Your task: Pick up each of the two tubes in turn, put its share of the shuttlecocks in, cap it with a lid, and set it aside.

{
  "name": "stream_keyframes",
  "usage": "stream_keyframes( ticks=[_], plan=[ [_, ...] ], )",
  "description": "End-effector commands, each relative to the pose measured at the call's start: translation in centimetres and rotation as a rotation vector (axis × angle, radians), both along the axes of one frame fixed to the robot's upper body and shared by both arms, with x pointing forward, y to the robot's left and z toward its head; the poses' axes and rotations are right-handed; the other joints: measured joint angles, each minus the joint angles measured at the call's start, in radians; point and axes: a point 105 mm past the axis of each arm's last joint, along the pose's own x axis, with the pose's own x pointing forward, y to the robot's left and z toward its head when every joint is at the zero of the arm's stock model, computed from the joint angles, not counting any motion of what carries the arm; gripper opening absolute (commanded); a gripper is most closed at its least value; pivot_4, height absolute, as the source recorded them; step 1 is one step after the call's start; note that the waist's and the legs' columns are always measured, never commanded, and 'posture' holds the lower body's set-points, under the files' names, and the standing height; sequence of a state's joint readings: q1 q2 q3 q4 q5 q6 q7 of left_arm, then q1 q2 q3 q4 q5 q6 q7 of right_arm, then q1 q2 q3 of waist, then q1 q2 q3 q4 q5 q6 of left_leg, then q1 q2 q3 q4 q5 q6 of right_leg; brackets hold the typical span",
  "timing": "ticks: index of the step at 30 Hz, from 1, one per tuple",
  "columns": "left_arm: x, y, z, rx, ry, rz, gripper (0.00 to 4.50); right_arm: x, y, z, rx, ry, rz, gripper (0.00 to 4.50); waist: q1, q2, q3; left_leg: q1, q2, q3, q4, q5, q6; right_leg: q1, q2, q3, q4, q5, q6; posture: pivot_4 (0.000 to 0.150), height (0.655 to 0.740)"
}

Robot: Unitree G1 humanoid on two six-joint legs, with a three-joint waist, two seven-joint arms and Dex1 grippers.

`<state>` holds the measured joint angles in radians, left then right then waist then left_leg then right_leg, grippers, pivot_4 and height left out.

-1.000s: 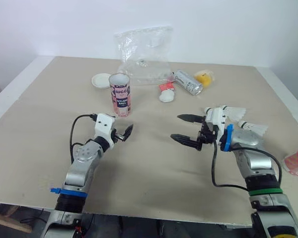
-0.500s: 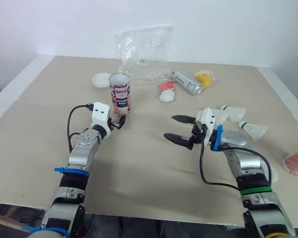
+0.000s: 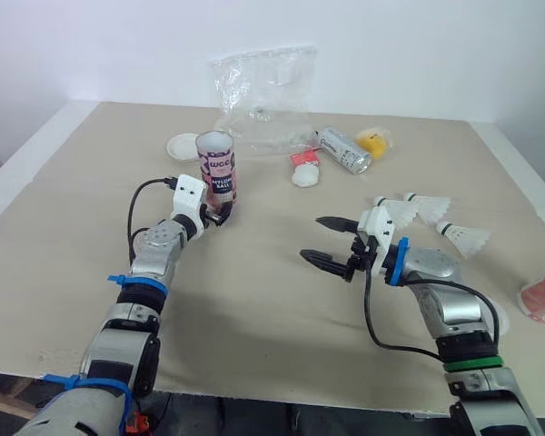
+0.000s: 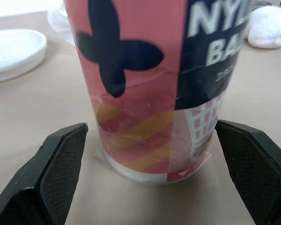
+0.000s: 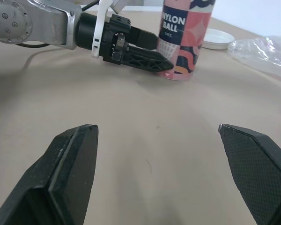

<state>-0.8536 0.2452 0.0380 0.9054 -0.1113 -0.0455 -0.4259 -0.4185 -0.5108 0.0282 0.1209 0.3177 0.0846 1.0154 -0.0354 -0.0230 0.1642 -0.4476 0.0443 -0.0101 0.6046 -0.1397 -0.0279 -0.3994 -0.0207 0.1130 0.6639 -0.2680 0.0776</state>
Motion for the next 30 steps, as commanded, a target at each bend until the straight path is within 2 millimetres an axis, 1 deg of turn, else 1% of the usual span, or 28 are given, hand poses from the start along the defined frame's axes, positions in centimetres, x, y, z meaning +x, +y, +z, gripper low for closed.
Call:
stream_keyframes(
  ticks=[1, 11, 16, 18, 19, 21, 26, 30],
  plan=[
    [0.7, -0.4, 1.8, 0.000, -0.051, -0.023, 4.50, -0.4, -0.2, 1.3, 0.001, -0.053, -0.012, 4.41, 0.000, 0.000, 0.000, 0.000, 0.000, 0.000, 0.000, 0.000, 0.000, 0.000, 0.000, 0.000, 0.000, 0.000, 0.000, 0.150, 0.7400],
    [1.7, -1.4, 2.7, 0.020, -0.040, -0.048, 4.50, -1.2, 0.2, 1.4, 0.003, -0.059, -0.019, 4.41, 0.001, 0.000, 0.000, -0.001, 0.000, -0.001, 0.000, 0.000, 0.000, -0.001, 0.000, 0.000, 0.000, 0.000, 0.000, 0.150, 0.7400],
    [1.9, -1.2, 2.4, 0.030, -0.027, -0.015, 4.50, -1.4, 0.1, 1.5, 0.008, -0.056, -0.025, 4.41, 0.001, -0.001, 0.000, -0.002, 0.000, -0.001, 0.000, 0.000, 0.000, -0.001, 0.000, 0.000, 0.000, 0.000, 0.000, 0.150, 0.7400],
    [1.8, -1.1, 2.3, 0.030, -0.024, -0.012, 4.00, -1.5, 0.2, 1.4, 0.007, -0.052, -0.025, 4.50, 0.002, -0.001, 0.000, -0.002, 0.000, -0.001, 0.000, 0.000, 0.000, -0.001, 0.000, -0.001, 0.000, 0.000, 0.000, 0.150, 0.7400],
    [1.8, -1.1, 2.2, 0.027, -0.025, -0.009, 3.88, -1.5, 0.2, 1.4, 0.006, -0.050, -0.024, 4.50, 0.002, -0.001, 0.000, -0.002, 0.000, -0.001, 0.000, 0.000, 0.000, -0.001, 0.000, -0.001, 0.000, 0.000, 0.000, 0.150, 0.7400],
    [1.8, -1.0, 2.1, 0.026, -0.023, -0.004, 3.26, -1.6, 0.2, 1.3, 0.005, -0.047, -0.023, 4.50, 0.002, -0.001, 0.000, -0.002, 0.000, -0.001, 0.000, 0.000, 0.000, -0.001, 0.000, -0.001, 0.000, 0.000, 0.000, 0.150, 0.7400],
    [1.7, -0.2, 1.9, 0.026, -0.026, 0.013, 3.26, -1.4, 0.3, 1.4, 0.004, -0.043, -0.016, 4.50, 0.002, -0.001, 0.000, -0.001, 0.000, -0.001, 0.000, 0.000, -0.001, -0.001, 0.000, -0.001, 0.001, 0.000, 0.000, 0.150, 0.7400],
    [1.4, -0.1, 2.2, 0.043, -0.051, -0.027, 3.26, -1.4, 0.5, 1.5, 0.021, -0.037, -0.007, 4.50, 0.002, -0.001, 0.000, -0.001, 0.000, -0.001, 0.000, 0.000, -0.001, -0.001, 0.001, -0.001, 0.001, 0.000, 0.000, 0.150, 0.7400]
  ],
)
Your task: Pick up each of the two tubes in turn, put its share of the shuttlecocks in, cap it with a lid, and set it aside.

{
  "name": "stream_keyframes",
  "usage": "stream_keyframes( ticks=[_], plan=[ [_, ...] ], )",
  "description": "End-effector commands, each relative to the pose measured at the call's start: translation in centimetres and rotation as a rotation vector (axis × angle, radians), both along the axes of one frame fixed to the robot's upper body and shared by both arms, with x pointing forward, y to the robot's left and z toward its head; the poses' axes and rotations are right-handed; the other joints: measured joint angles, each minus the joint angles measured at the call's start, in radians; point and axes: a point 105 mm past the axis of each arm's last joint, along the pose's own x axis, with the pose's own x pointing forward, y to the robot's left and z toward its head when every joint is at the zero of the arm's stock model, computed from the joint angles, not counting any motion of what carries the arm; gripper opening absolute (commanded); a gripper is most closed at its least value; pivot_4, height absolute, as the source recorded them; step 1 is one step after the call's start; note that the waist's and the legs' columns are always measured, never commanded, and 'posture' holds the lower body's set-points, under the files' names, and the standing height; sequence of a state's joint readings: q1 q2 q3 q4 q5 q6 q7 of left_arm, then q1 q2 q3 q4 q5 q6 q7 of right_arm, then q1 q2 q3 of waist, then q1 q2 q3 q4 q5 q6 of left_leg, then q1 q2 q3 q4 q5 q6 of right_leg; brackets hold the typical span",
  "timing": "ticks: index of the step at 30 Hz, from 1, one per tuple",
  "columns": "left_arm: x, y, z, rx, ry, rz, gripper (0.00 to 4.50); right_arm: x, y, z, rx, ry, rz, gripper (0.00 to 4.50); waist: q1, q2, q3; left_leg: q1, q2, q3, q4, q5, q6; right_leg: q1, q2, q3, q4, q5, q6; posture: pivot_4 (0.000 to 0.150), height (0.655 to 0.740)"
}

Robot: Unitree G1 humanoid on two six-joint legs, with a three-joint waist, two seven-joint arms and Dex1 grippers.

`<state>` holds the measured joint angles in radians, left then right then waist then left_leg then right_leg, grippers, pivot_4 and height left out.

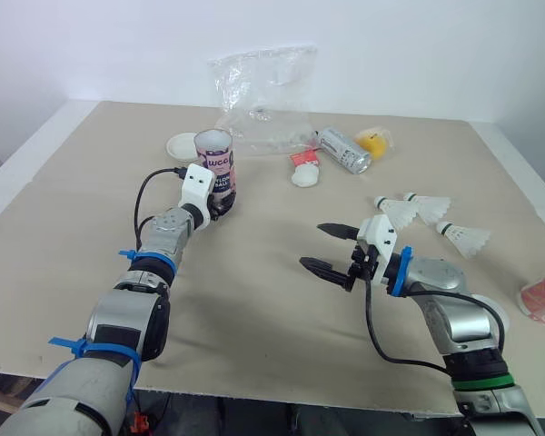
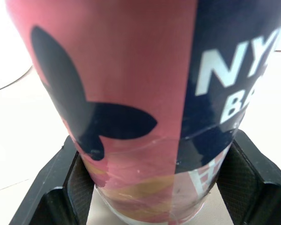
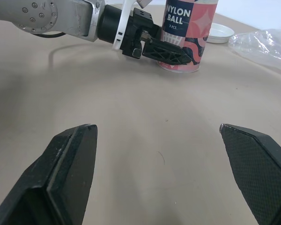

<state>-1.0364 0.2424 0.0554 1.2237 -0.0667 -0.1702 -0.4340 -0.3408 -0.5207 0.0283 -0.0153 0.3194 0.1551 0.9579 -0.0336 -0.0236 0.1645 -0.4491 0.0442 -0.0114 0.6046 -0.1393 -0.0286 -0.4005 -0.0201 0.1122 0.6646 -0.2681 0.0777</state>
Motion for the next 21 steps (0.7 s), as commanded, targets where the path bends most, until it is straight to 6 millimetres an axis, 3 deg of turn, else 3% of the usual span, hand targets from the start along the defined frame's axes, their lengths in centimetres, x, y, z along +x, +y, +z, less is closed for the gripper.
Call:
stream_keyframes(
  ticks=[1, 9, 21],
  plan=[
    [-0.2, 0.4, 1.3, 0.019, -0.067, -0.038, 3.26, -0.2, 0.2, 1.7, 0.033, -0.049, 0.021, 4.50, 0.000, 0.000, 0.000, 0.000, 0.000, 0.000, 0.000, 0.000, 0.000, 0.000, 0.000, 0.000, 0.000, 0.000, 0.000, 0.150, 0.7400],
    [-2.8, -1.7, 2.1, 0.164, -0.169, -0.351, 3.26, -1.9, -0.5, 2.7, 0.103, -0.057, -0.010, 4.50, 0.001, 0.000, 0.000, -0.001, 0.000, 0.000, -0.001, 0.000, 0.000, 0.000, 0.000, 0.000, 0.000, 0.001, -0.002, 0.150, 0.7400],
    [-9.8, -6.2, 1.5, 0.498, -0.151, -0.924, 3.26, -5.5, -0.5, 3.5, 0.154, -0.061, 0.028, 4.50, 0.000, 0.000, 0.000, -0.001, 0.002, -0.001, 0.000, 0.001, 0.001, -0.001, 0.001, -0.001, 0.001, 0.002, -0.004, 0.150, 0.7400]
  ],
)
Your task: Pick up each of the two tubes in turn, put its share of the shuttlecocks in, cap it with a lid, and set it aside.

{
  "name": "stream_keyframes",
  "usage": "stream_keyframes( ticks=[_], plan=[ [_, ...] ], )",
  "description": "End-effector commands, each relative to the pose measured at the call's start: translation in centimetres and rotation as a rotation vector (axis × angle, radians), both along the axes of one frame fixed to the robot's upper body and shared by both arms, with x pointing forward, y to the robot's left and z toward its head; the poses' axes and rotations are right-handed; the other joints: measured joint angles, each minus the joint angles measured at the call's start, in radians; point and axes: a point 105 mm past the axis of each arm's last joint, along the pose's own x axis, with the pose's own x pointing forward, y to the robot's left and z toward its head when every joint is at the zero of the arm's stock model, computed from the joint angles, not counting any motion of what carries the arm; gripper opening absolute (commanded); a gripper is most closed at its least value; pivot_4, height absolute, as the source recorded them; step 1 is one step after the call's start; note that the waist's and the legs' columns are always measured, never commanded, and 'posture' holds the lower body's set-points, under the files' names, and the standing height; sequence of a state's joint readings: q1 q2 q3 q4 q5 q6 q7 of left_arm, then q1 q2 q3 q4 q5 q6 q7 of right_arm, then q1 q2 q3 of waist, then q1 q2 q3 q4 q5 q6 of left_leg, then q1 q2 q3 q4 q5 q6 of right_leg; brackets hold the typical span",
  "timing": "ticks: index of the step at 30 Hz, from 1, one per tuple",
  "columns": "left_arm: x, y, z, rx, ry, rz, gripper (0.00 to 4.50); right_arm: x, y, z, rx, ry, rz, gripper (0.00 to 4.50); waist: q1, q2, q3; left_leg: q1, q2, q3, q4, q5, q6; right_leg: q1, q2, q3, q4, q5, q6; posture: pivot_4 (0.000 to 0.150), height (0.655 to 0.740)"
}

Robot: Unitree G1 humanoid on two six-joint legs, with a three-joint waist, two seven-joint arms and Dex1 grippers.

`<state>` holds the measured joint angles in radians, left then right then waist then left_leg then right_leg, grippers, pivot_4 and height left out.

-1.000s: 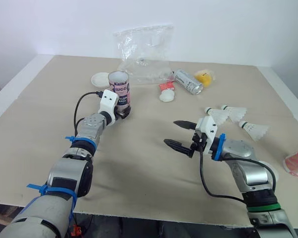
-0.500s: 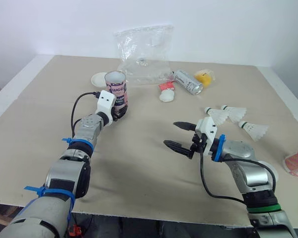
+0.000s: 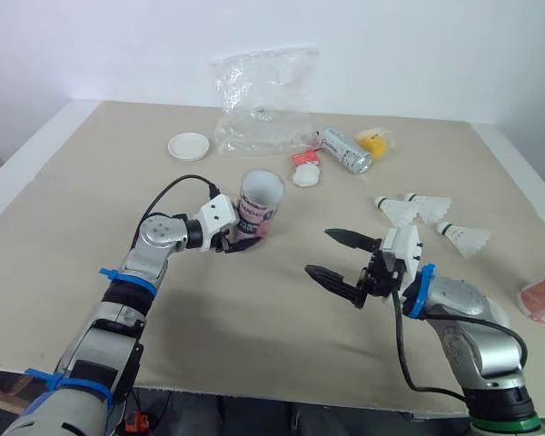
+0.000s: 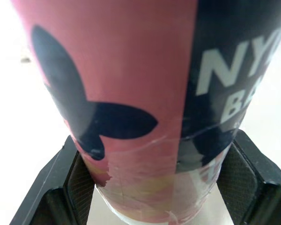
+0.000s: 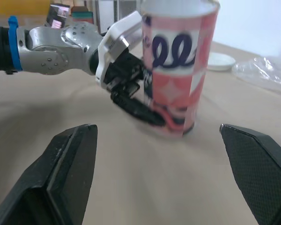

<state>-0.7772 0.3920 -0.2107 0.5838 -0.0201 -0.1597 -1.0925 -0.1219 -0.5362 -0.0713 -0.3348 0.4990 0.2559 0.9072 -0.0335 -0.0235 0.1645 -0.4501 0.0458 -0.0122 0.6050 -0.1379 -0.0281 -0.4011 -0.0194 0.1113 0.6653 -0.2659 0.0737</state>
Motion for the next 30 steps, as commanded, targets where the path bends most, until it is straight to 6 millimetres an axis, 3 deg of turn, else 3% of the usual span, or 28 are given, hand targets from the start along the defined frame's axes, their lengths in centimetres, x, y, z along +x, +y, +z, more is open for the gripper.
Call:
stream_keyframes(
  ticks=[1, 9, 22, 27, 30],
  plan=[
    [-1.5, -1.3, 1.3, 0.099, -0.046, -0.141, 3.26, -1.1, -0.3, 1.6, 0.005, -0.064, 0.012, 4.50, 0.000, 0.000, 0.000, 0.000, 0.000, 0.000, 0.000, 0.000, 0.000, 0.000, 0.000, 0.000, 0.000, 0.000, 0.000, 0.150, 0.7400],
    [-3.3, -1.9, 1.5, 0.323, 0.055, -0.323, 3.26, -2.0, -1.6, 0.8, -0.002, -0.028, -0.045, 4.50, 0.001, 0.000, 0.000, 0.000, 0.000, -0.001, 0.000, 0.000, 0.000, 0.000, 0.001, 0.000, 0.000, -0.002, 0.001, 0.150, 0.7400],
    [-4.2, -2.4, 1.7, 0.472, 0.187, -0.388, 3.26, -1.9, -2.7, 0.4, -0.007, -0.037, -0.100, 4.50, -0.002, 0.000, 0.000, 0.000, 0.001, -0.001, 0.001, 0.000, 0.000, 0.000, 0.001, 0.000, 0.001, -0.002, 0.001, 0.150, 0.7400],
    [-4.3, -2.8, 1.7, 0.493, 0.188, -0.386, 3.26, -0.4, -4.4, -0.2, 0.025, 0.025, -0.241, 4.50, -0.002, 0.000, 0.000, 0.000, 0.001, -0.002, 0.001, 0.000, 0.000, 0.000, 0.001, 0.000, 0.001, -0.002, 0.001, 0.150, 0.7400],
    [-4.4, -2.8, 1.6, 0.516, 0.186, -0.385, 3.26, 1.5, -6.9, -1.0, 0.046, 0.095, -0.433, 4.50, -0.002, 0.000, 0.000, 0.000, 0.001, -0.002, 0.002, 0.000, 0.000, 0.001, 0.001, 0.000, 0.001, -0.002, 0.001, 0.150, 0.7400]
  ],
)
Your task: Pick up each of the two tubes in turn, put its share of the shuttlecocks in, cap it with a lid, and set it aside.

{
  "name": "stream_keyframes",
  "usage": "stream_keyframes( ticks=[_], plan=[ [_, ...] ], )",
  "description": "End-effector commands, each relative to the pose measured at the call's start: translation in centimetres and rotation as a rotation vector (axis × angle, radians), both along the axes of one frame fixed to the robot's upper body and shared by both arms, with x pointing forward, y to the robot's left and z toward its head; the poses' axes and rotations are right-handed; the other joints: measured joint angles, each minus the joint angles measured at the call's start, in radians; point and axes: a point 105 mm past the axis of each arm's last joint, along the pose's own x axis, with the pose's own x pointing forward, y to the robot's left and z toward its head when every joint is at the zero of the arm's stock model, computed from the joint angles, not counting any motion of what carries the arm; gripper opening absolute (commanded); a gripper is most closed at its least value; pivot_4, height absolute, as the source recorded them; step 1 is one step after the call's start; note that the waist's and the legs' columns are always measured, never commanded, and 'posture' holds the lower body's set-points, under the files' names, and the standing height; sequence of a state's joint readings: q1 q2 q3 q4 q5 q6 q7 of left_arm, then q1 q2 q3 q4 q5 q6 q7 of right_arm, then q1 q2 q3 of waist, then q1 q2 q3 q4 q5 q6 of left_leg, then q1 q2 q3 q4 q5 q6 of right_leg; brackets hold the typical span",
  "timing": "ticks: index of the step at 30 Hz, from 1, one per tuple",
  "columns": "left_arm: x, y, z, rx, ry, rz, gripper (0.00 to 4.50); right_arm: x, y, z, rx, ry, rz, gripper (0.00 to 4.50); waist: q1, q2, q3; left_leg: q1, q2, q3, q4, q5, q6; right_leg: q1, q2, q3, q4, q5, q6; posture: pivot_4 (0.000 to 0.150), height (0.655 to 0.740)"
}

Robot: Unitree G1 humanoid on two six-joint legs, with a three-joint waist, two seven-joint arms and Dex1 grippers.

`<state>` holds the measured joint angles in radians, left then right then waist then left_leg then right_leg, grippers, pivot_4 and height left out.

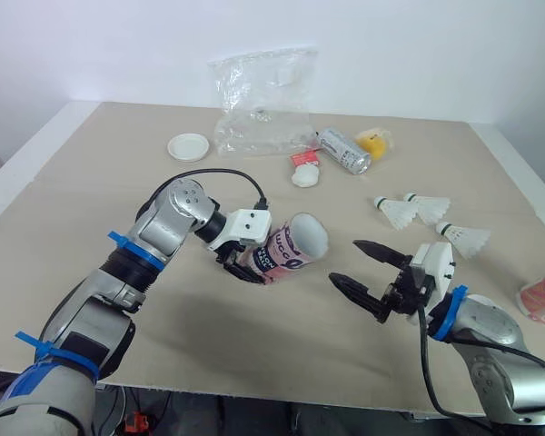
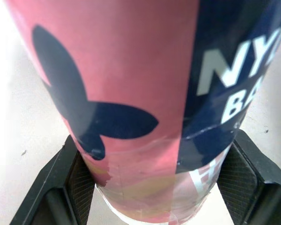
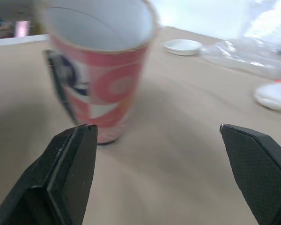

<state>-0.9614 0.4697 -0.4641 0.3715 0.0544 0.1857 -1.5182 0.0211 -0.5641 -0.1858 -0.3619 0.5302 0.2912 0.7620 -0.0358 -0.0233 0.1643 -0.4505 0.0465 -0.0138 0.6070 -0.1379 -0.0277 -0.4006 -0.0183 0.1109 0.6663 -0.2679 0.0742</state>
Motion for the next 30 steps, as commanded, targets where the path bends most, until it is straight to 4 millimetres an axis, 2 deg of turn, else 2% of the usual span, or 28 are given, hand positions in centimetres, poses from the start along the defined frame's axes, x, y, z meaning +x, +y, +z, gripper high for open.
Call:
stream_keyframes(
  ticks=[1, 7, 18, 24, 30],
  plan=[
    [-0.3, -0.4, 0.2, 0.047, -0.025, -0.032, 3.26, 2.5, -3.6, 0.3, 0.031, 0.028, -0.253, 4.50, 0.000, 0.000, 0.000, 0.000, 0.000, 0.000, 0.000, 0.000, 0.000, 0.000, 0.000, 0.000, 0.000, 0.000, 0.000, 0.150, 0.7400],
    [-0.4, -0.6, 0.2, 0.059, -0.057, -0.039, 3.26, 5.4, -6.2, 0.5, 0.047, 0.042, -0.451, 4.50, -0.001, 0.002, -0.001, 0.000, 0.000, 0.000, 0.001, 0.000, 0.000, 0.000, 0.000, 0.000, 0.000, 0.001, 0.000, 0.150, 0.7400],
    [-1.4, -0.6, 0.6, 0.074, -0.021, -0.037, 3.26, 9.6, -8.1, 0.1, 0.009, 0.078, -0.560, 4.50, -0.005, 0.003, -0.001, 0.000, 0.000, 0.000, 0.000, 0.000, 0.001, 0.000, 0.000, 0.000, 0.001, 0.000, 0.000, 0.150, 0.7400],
    [-1.3, -0.6, 0.8, 0.069, -0.019, -0.021, 3.26, 11.0, -8.1, 0.3, 0.008, 0.074, -0.543, 4.50, -0.008, 0.003, 0.000, 0.000, 0.000, 0.000, 0.000, 0.000, 0.001, 0.000, 0.000, 0.000, 0.001, 0.000, 0.000, 0.150, 0.7400],
    [-1.9, -1.1, 1.4, 0.027, 0.054, -0.011, 3.26, 12.3, -7.5, 0.0, 0.011, 0.101, -0.536, 4.50, -0.012, 0.005, 0.001, 0.000, 0.000, 0.000, 0.000, 0.000, 0.001, 0.000, 0.000, 0.000, 0.001, 0.001, 0.000, 0.150, 0.7400]
  ],
)
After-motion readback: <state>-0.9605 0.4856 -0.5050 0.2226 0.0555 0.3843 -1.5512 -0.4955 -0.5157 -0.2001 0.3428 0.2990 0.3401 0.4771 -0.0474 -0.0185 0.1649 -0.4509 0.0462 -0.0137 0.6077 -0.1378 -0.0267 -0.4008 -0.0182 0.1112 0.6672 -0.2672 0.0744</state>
